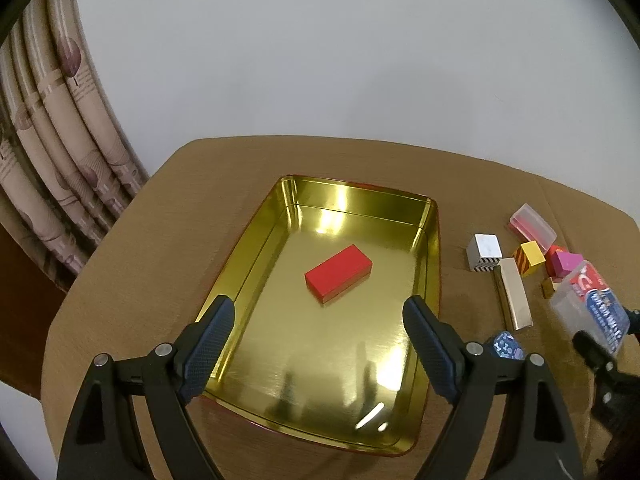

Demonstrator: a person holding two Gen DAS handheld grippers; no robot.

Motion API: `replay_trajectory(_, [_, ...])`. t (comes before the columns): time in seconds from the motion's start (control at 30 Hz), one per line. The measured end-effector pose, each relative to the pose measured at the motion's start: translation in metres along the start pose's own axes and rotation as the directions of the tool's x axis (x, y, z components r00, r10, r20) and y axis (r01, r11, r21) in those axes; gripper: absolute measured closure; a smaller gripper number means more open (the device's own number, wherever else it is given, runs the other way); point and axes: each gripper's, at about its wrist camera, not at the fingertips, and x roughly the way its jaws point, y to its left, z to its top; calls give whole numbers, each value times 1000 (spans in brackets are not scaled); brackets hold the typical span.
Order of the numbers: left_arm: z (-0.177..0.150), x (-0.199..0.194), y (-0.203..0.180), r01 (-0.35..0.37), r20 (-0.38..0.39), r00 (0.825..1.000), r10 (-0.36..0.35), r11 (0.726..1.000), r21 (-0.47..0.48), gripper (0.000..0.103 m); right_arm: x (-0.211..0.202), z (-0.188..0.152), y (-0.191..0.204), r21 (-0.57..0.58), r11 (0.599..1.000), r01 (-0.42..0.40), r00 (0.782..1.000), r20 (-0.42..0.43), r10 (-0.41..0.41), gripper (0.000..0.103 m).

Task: Organize rigid objects
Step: 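Lift the held floss box with the right gripper toward the tin, then lower the floss box into the tin and open the right gripper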

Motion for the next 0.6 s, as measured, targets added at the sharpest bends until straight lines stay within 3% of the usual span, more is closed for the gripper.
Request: replay_trajectory(0.6, [12,5,46,-59,-14,998,58,993,-104,17,23,52,102,-101,982,-162,986,21,165,41])
